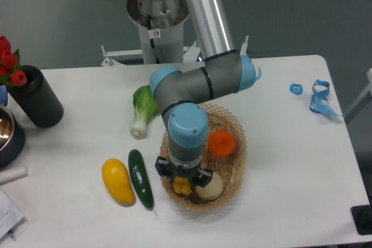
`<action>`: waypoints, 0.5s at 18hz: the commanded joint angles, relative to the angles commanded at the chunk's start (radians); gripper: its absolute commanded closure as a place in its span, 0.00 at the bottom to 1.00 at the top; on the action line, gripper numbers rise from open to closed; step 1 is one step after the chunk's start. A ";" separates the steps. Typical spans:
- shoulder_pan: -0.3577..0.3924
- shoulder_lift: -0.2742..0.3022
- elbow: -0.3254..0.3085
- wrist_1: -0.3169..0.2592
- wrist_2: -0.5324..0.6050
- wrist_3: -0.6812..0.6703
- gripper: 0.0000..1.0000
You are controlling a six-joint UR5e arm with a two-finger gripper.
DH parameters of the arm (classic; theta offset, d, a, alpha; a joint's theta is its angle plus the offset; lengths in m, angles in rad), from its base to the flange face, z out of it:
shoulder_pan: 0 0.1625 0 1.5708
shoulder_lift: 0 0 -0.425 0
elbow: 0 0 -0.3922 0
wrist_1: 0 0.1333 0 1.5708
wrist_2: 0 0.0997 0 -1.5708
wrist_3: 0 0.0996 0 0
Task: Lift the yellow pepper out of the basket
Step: 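Close the gripper fingers around the yellow bell pepper, then lift the yellow pepper out of the basket and carry it aside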
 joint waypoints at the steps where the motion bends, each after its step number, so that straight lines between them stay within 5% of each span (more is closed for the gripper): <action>1: 0.015 0.006 0.000 0.000 -0.009 0.000 0.93; 9: 0.138 0.080 0.003 -0.002 -0.020 0.044 0.93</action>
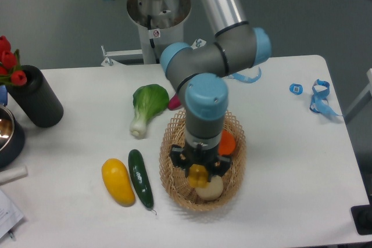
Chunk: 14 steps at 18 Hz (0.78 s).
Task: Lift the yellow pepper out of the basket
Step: 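Lift the yellow pepper out of the basket and carry it aside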
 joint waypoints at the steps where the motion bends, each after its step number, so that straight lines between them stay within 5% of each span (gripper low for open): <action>1: 0.017 0.011 -0.002 -0.008 0.000 0.037 0.93; 14: 0.285 0.049 0.023 -0.192 0.002 0.520 0.90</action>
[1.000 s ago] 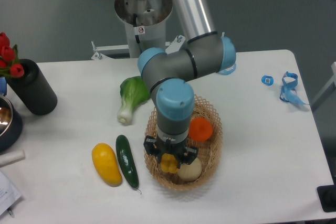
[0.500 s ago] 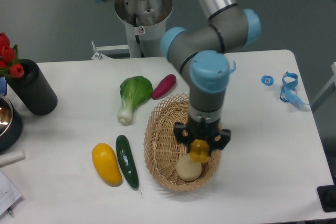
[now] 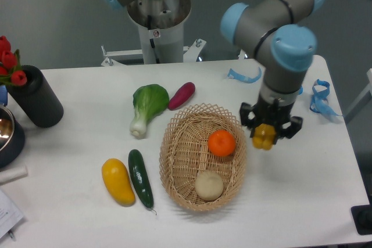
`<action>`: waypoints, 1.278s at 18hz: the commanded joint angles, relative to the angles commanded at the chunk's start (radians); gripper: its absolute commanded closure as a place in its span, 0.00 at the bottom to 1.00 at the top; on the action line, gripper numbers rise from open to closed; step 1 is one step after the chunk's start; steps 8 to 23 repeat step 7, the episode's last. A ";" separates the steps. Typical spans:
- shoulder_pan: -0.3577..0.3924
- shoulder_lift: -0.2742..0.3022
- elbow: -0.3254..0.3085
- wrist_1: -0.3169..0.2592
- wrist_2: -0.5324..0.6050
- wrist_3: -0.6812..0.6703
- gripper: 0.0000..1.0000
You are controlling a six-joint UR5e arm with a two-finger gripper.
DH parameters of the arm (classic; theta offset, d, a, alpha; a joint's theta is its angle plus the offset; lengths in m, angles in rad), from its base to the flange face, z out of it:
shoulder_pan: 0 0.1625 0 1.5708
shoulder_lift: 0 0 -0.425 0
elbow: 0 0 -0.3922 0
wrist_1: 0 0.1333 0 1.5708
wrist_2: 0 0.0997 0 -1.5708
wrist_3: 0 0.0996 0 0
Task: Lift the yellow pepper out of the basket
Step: 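Lift the yellow pepper out of the basket and carry it aside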
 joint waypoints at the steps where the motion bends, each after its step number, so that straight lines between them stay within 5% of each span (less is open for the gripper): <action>1: 0.014 -0.002 0.005 -0.002 0.000 0.020 0.90; 7: 0.080 -0.005 0.014 -0.014 0.002 0.132 0.90; 23: 0.080 -0.005 0.014 -0.014 0.002 0.132 0.90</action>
